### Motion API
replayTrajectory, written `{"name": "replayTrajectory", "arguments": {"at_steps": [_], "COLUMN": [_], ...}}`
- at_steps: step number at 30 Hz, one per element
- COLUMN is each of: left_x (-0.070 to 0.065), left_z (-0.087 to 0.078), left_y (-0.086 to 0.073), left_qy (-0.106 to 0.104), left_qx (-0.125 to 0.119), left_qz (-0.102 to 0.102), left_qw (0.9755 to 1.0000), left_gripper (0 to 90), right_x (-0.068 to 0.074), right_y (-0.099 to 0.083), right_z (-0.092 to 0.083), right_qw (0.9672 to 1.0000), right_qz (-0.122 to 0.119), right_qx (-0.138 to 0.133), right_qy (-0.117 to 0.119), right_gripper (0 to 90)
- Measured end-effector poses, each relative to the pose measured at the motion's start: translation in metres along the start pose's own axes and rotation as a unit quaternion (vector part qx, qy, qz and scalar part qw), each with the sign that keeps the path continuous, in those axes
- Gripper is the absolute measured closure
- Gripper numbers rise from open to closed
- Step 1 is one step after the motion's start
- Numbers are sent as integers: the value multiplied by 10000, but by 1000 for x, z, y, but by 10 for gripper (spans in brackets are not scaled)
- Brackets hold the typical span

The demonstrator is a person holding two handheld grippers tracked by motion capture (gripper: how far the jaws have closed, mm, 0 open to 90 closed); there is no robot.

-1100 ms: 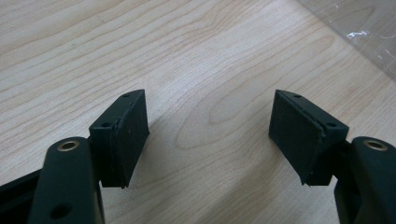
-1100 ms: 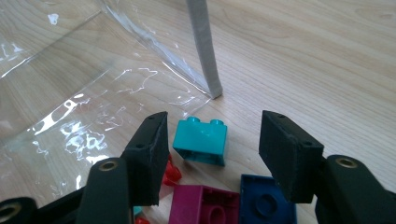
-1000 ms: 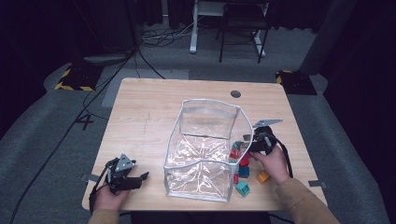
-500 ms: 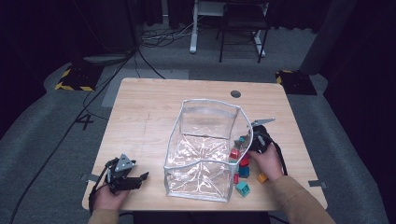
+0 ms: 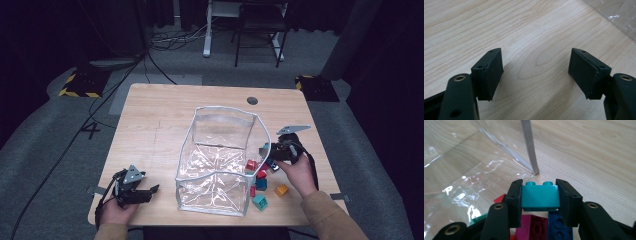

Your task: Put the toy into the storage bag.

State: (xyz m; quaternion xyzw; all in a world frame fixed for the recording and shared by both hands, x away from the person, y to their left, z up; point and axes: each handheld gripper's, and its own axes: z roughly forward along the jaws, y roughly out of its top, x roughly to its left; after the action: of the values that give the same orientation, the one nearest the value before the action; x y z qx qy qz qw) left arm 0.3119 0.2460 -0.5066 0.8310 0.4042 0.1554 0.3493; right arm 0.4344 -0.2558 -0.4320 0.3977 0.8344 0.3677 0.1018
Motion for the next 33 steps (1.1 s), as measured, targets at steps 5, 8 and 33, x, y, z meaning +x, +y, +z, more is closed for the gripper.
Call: {"name": "replayTrajectory", "arguments": {"at_steps": [5, 8, 33], "left_x": [0, 0, 0], "left_z": [0, 0, 0], "left_y": [0, 0, 0], "left_qy": [5, 10, 10], "left_qx": [-6, -4, 13], "left_qz": [-9, -10, -32], "left_qw": [10000, 10000, 10000], "left_gripper": [279, 276, 272], "right_x": [8, 12, 39], "right_y": [6, 9, 57], "right_z": [-31, -48, -122], "right_qw": [9997, 9993, 9936], "right_qz": [-77, -105, -543], "right_qx": [-226, -368, -965], "right_qy": [-17, -8, 239], "right_gripper": [589, 589, 589]}}
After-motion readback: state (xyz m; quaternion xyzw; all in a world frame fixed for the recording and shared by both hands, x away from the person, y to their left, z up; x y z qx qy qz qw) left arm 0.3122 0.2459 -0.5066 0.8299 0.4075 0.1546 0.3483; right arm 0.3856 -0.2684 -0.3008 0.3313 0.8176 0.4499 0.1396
